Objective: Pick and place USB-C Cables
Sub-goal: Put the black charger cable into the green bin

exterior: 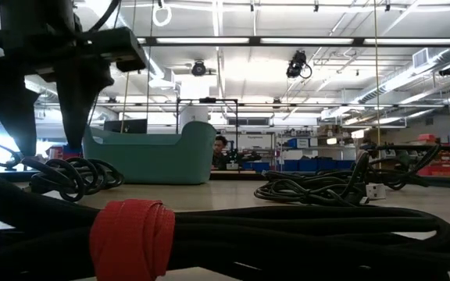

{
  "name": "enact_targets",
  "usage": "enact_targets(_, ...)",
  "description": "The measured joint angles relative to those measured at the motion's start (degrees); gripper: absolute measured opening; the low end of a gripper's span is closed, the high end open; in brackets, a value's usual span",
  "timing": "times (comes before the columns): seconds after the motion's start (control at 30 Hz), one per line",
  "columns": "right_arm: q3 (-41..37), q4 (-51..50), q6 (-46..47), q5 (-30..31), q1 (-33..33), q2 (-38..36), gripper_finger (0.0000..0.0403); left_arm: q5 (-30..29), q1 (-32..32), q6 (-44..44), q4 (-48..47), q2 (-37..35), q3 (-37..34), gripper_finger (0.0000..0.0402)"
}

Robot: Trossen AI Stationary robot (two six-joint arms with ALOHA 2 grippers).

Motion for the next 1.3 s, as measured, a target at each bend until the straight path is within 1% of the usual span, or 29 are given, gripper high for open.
enact_targets(0.13,0.0,0.0,-0.3,-0.1,0.0,0.0,0.0203,-0.3,0.0,0.2,1.4,1.4,0.0,0.0199)
enact_targets(0.37,0.0,0.3,-1.0,-2.7,0.0,0.0,0.0203,-0.8,0.8,0.5,3.4,5.7,0.0,0.0199)
enact_targets(0.47,0.0,0.5,-1.4,-3.2,0.0,0.0,0.0203,-2.3,1.8,2.4,6.3,7.8,0.0,0.0199)
enact_targets(0.6,0.0,0.5,-1.5,-3.2,0.0,0.0,0.0203,-2.0,3.2,5.7,8.3,9.2,0.1,0.0196)
enact_targets(0.67,0.0,0.5,-1.5,-3.2,0.0,0.0,0.0203,-0.9,3.7,7.9,8.5,9.2,0.1,0.018)
enact_targets(0.7,0.0,0.4,-1.5,-3.2,0.0,0.0,0.0203,-0.4,3.9,9.2,8.3,9.1,0.1,0.0165)
enact_targets(0.73,0.0,0.2,-1.5,-3.3,0.0,0.0,0.0203,0.1,3.9,10.3,7.9,8.7,0.1,0.0147)
enact_targets(0.83,0.0,0.1,-1.5,-3.2,0.0,0.0,0.0203,-0.4,4.0,13.7,7.0,8.5,1.0,0.0072)
enact_targets(0.87,0.0,0.0,-1.5,-3.3,0.0,0.0,0.0203,-0.5,3.9,15.0,6.4,7.9,1.3,0.0053)
enact_targets(0.93,0.0,0.0,-1.5,-3.3,0.0,0.0,0.0203,-0.6,3.9,16.7,5.7,7.5,2.2,0.0053)
enact_targets(1.03,0.0,0.1,-1.5,-3.2,0.0,0.0,0.0203,-0.2,4.0,19.6,3.1,7.2,4.9,0.0053)
enact_targets(1.1,0.0,0.1,-1.4,-3.2,0.0,0.0,0.0203,-0.1,4.2,23.2,1.2,6.8,8.3,0.0053)
enact_targets(1.2,0.0,0.2,-1.2,-3.2,0.0,0.0,0.0203,-0.5,4.5,30.0,-7.8,5.4,15.3,0.0053)
enact_targets(1.3,0.0,0.3,-0.5,-3.2,0.0,0.0,0.0203,-2.8,4.9,38.4,-19.6,4.8,24.9,0.0053)
